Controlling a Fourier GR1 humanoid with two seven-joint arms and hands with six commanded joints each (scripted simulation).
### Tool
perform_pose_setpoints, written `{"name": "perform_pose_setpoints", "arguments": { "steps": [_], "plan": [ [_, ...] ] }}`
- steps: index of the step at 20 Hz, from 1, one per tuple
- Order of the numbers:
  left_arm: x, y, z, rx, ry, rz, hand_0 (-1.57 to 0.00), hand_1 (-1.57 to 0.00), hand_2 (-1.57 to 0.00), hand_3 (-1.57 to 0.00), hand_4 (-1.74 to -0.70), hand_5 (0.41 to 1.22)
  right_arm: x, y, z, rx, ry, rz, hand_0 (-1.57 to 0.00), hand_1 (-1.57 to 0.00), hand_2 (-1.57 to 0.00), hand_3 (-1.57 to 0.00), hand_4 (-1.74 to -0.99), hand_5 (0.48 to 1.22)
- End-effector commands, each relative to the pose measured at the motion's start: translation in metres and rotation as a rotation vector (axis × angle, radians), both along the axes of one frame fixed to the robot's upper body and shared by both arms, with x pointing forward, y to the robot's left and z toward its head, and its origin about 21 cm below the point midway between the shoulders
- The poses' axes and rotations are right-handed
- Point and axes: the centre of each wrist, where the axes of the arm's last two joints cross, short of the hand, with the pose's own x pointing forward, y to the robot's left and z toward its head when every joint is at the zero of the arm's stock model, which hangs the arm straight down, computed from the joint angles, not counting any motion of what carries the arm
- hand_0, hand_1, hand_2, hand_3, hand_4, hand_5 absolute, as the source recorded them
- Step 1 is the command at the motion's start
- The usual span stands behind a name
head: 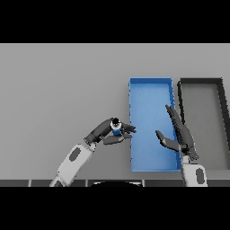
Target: Pick up the blue pipe and place it into the blue bin.
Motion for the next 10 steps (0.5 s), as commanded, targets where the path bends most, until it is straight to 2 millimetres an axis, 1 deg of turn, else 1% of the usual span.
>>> {"name": "perform_pose_setpoints", "arguments": {
  "steps": [1, 2, 3, 4, 5, 6, 8, 9, 10],
  "plan": [
    [-0.001, -0.001, 0.000, 0.002, -0.003, 0.003, -1.57, -1.57, -1.57, -1.57, -1.47, 1.221, 0.004, 0.000, 0.014, 0.002, 0.010, 0.067, 0.00, -0.03, -0.12, 0.00, -1.215, 0.607],
    [0.001, -0.002, 0.004, -0.005, -0.014, 0.002, -1.57, -1.57, -1.57, -1.57, -1.47, 1.221, 0.007, 0.000, 0.029, 0.008, 0.010, 0.129, 0.00, -0.02, -0.12, 0.00, -1.224, 0.600],
    [0.000, -0.001, 0.003, -0.008, -0.010, 0.003, -1.57, -1.57, -1.57, -1.57, -1.47, 1.221, 0.014, 0.003, 0.043, -0.001, 0.012, 0.194, 0.00, -0.02, -0.12, 0.00, -1.228, 0.588],
    [-0.001, -0.001, 0.003, -0.004, -0.005, 0.002, -1.57, -1.57, -1.57, -1.57, -1.47, 1.221, 0.019, 0.007, 0.052, -0.016, 0.025, 0.246, 0.00, -0.01, -0.11, 0.00, -1.237, 0.577],
    [0.001, 0.003, 0.007, -0.006, -0.014, 0.003, -1.57, -1.57, -1.57, -1.57, -1.47, 1.221, 0.023, 0.010, 0.064, -0.031, 0.021, 0.296, 0.00, -0.01, -0.11, 0.00, -1.247, 0.568],
    [0.001, 0.001, 0.007, 0.002, -0.010, 0.004, -1.57, -1.57, -1.57, -1.57, -1.47, 1.221, 0.024, 0.017, 0.074, -0.044, 0.014, 0.339, 0.00, -0.01, -0.10, 0.00, -1.255, 0.560],
    [0.000, 0.000, 0.008, 0.011, -0.021, 0.001, -1.57, -1.57, -1.57, -1.57, -1.47, 1.221, 0.030, 0.029, 0.090, -0.113, 0.005, 0.408, 0.00, -0.01, -0.09, 0.00, -1.270, 0.558],
    [0.002, -0.001, 0.009, 0.017, -0.015, 0.009, -1.57, -1.57, -1.57, -1.57, -1.47, 1.221, 0.031, 0.039, 0.098, -0.143, -0.013, 0.447, 0.00, 0.00, -0.08, 0.00, -1.281, 0.558],
    [0.000, 0.001, 0.008, 0.022, -0.011, 0.010, -1.57, -1.57, -1.57, -1.57, -1.47, 1.221, 0.032, 0.045, 0.103, -0.165, -0.016, 0.482, 0.00, 0.00, -0.07, 0.00, -1.291, 0.558]
  ]
}}
